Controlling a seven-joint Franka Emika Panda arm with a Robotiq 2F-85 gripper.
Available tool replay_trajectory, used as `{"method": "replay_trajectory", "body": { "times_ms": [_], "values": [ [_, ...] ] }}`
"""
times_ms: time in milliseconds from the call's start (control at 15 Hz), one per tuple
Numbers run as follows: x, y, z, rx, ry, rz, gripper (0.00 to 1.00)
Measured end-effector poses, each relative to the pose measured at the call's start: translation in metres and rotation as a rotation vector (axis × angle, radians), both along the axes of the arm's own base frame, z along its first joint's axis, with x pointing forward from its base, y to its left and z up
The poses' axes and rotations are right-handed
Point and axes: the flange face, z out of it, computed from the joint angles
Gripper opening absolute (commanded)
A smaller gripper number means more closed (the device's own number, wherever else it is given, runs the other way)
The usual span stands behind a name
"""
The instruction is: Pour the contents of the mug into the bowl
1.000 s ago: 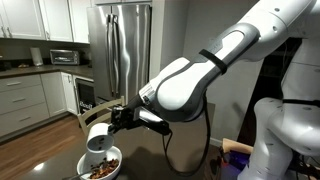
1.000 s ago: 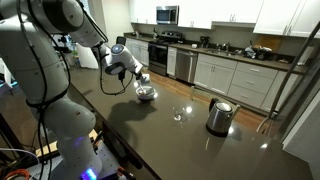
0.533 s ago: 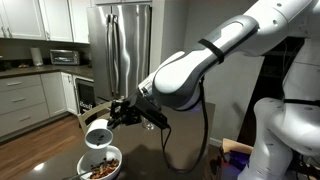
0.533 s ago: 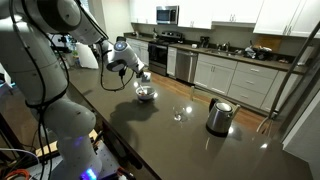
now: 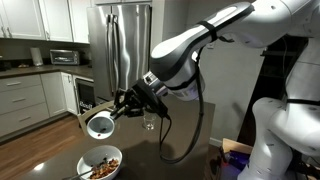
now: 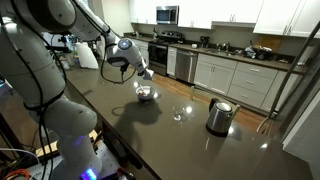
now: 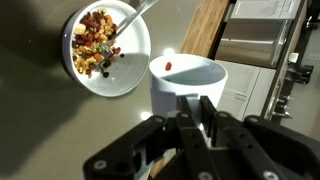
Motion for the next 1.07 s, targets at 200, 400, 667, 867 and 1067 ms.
{"method": "replay_trajectory", "body": {
  "times_ms": [200,400,667,867,1067],
  "values": [
    [-0.001,0.002,0.0,0.0,0.0,0.004,0.16],
    [-0.001,0.003,0.0,0.0,0.0,0.005,0.06],
    [-0.002,0.002,-0.006,-0.006,0.013,0.005,0.06],
    [-0.002,0.0,-0.009,-0.004,0.019,-0.002,0.06],
    [-0.001,-0.006,-0.011,0.016,0.031,-0.031,0.06]
  ]
}}
